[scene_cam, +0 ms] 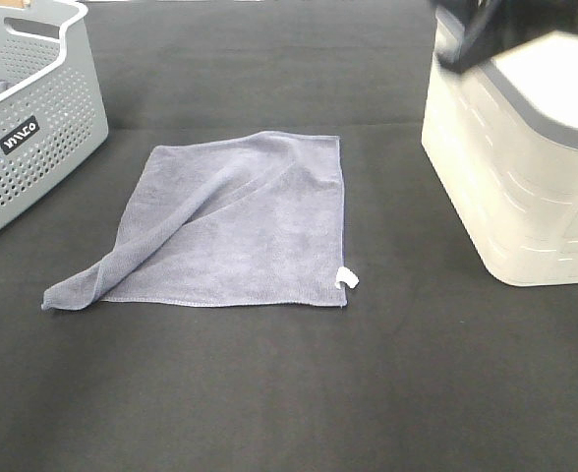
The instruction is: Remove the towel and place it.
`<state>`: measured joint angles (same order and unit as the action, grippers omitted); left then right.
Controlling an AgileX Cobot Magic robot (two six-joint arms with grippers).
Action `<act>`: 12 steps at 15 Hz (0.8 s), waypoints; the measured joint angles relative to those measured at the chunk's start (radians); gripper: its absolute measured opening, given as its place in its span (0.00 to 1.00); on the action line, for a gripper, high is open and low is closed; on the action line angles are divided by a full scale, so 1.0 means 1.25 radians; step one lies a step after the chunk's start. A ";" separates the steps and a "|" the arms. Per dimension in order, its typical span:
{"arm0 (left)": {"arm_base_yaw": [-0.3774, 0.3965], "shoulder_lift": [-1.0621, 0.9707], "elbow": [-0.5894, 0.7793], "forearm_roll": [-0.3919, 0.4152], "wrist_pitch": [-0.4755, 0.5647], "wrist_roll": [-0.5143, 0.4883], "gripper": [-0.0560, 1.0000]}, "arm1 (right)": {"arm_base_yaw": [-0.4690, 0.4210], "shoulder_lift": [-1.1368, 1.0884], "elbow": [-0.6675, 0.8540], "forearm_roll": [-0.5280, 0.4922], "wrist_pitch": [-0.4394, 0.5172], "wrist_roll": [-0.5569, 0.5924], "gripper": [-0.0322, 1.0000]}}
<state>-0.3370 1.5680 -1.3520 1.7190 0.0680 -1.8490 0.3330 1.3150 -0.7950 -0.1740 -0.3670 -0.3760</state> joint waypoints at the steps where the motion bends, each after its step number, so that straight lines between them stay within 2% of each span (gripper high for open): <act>1: 0.000 0.000 -0.013 -0.008 0.104 0.066 0.78 | 0.000 0.000 -0.034 0.101 0.000 -0.050 0.55; 2: 0.000 0.000 -0.025 -0.036 0.199 0.156 0.78 | 0.000 0.001 -0.069 0.222 0.000 -0.118 0.55; 3: 0.000 0.000 -0.040 -0.098 0.286 0.268 0.77 | 0.000 0.003 -0.102 0.382 0.000 -0.205 0.55; 4: 0.007 0.002 -0.062 -0.202 0.356 0.414 0.77 | 0.000 0.012 -0.140 0.549 0.000 -0.322 0.55; 5: 0.027 0.010 -0.096 -0.366 0.387 0.594 0.77 | 0.000 0.030 -0.188 0.754 -0.003 -0.454 0.55; 6: 0.054 0.022 -0.133 -0.562 0.397 0.773 0.77 | 0.000 0.053 -0.234 0.949 -0.005 -0.591 0.56; 7: 0.087 0.036 -0.167 -0.745 0.410 0.924 0.77 | 0.000 0.082 -0.289 1.161 0.002 -0.747 0.57; 8: 0.125 0.052 -0.201 -0.913 0.435 1.061 0.77 | 0.000 0.110 -0.338 1.348 0.014 -0.941 0.60; 9: 0.156 0.064 -0.237 -1.070 0.479 1.175 0.77 | 0.000 0.134 -0.382 1.454 0.014 -1.094 0.65; 10: 0.188 0.074 -0.267 -1.179 0.529 1.272 0.77 | 0.000 0.148 -0.413 1.500 0.014 -1.185 0.70; 11: 0.238 0.085 -0.311 -1.319 0.625 1.373 0.77 | 0.000 0.155 -0.446 1.524 0.005 -1.227 0.74; 12: 0.256 0.087 -0.322 -1.346 0.659 1.390 0.77 | 0.000 0.155 -0.452 1.526 -0.001 -1.222 0.74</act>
<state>-0.0170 1.6770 -1.7540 0.0360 0.8920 -0.1110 0.3330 1.5090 -1.3600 1.7340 -0.3680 -1.9040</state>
